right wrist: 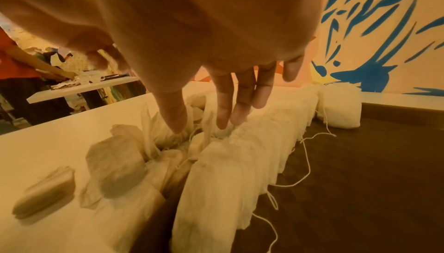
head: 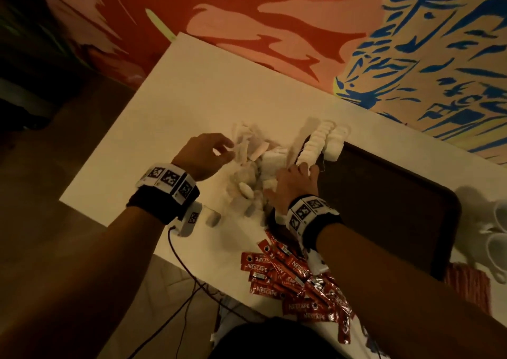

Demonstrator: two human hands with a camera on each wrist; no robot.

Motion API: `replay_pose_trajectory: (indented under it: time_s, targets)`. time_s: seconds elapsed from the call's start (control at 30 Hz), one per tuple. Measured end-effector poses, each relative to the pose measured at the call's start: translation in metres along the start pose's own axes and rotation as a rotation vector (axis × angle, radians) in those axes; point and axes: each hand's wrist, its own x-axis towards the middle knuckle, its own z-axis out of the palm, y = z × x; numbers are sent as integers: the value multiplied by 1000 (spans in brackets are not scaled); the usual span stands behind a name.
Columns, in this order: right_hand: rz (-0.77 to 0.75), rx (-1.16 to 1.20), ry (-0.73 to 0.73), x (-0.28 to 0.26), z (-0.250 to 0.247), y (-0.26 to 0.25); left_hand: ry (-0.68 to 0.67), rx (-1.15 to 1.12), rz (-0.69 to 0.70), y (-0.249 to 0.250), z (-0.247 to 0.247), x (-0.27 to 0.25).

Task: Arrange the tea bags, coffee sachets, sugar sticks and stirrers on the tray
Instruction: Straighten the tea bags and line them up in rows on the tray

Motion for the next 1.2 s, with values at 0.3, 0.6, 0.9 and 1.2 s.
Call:
replay_pose_trajectory:
  time_s: [0.3, 0.6, 0.9, 1.2]
  targets:
    - [-66, 330, 77, 2, -6, -8, -168, -74, -90, -41, 66, -39]
    - [-206, 894, 128, -6, -9, -8, -42, -136, -183, -33, 101, -44]
    - [-218, 871, -18, 1, 2, -21, 41, -370, -201, -39, 95, -52]
    - [-356, 342, -43, 1, 9, -36, 40, -542, -250, -46, 96, -51]
